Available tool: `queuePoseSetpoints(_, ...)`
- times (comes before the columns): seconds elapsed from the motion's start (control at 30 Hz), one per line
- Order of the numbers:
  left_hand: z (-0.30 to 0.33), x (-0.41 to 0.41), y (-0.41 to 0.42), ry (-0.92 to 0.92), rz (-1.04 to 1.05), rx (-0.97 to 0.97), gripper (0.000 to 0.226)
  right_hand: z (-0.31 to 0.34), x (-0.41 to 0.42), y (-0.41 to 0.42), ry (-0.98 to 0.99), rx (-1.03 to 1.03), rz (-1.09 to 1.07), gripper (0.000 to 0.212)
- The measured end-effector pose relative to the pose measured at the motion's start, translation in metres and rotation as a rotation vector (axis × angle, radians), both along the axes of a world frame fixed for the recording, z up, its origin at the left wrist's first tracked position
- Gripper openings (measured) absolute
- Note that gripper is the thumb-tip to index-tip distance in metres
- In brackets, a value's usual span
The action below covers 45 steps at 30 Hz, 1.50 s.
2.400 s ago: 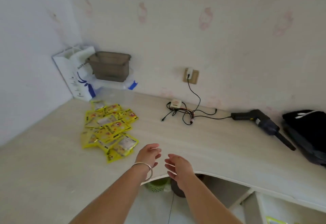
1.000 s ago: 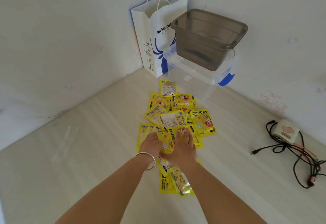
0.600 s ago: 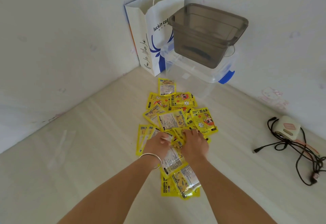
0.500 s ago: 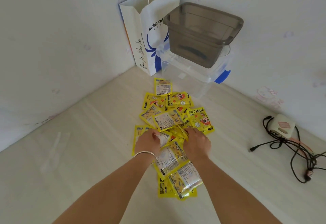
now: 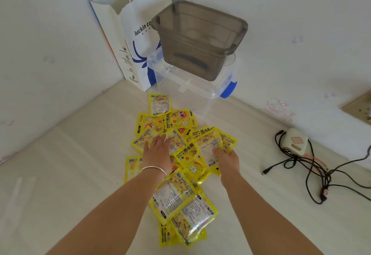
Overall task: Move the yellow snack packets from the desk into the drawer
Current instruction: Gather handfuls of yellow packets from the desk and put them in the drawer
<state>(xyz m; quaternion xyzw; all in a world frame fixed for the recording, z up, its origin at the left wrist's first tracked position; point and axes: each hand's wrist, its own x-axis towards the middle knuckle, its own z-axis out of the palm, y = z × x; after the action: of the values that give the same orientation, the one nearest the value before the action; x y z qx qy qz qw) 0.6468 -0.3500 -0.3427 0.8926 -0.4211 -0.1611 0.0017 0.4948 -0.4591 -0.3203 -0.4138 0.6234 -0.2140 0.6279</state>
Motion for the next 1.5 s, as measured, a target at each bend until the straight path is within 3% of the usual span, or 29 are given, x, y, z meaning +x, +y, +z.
queuePoseSetpoints(0.17, -0.001, 0.002, -0.018, -0.105, -0.002, 0.033, 0.056, -0.003, -0.011, -0.025, -0.006, 0.131, -0.099, 0.004)
queuePoseSetpoints(0.3, 0.01, 0.01, -0.032, -0.047, -0.002, -0.018, 0.042, -0.009, -0.012, -0.039, 0.031, 0.124, -0.104, 0.028)
queuePoseSetpoints(0.4, 0.021, 0.02, -0.039, 0.007, 0.123, -0.096, 0.035, -0.013, -0.009, -0.047, 0.024, 0.12, -0.102, 0.029)
queuePoseSetpoints(0.5, 0.032, 0.019, -0.048, 0.114, 0.278, -0.249, 0.04, -0.015, -0.006, -0.054, 0.02, 0.101, -0.099, 0.026)
queuePoseSetpoints(0.6, 0.039, 0.004, -0.062, 0.457, 0.491, -0.377, 0.048, -0.018, -0.005, -0.059, 0.023, 0.075, -0.095, 0.021)
queuePoseSetpoints(0.77, 0.035, -0.019, -0.083, 0.772, 0.66, -0.239, 0.06, -0.02, 0.0, -0.063, 0.0, 0.055, -0.071, 0.021)
queuePoseSetpoints(1.0, 0.03, -0.029, -0.1, 0.834, 0.685, -0.178, 0.063, -0.029, 0.013, -0.063, -0.073, 0.196, -0.07, 0.017)
queuePoseSetpoints(1.17, 0.033, -0.031, -0.101, 0.965, 0.743, -0.294, 0.067, -0.028, 0.009, -0.057, -0.17, 0.262, -0.076, 0.005)
queuePoseSetpoints(1.3, 0.042, -0.035, -0.095, 1.132, 0.867, -0.411, 0.074, -0.015, -0.006, -0.059, -0.347, 0.344, -0.099, 0.016)
queuePoseSetpoints(1.5, 0.06, -0.055, -0.084, 1.079, 0.788, -0.418, 0.078, 0.006, -0.032, -0.052, -0.458, 0.327, -0.057, 0.022)
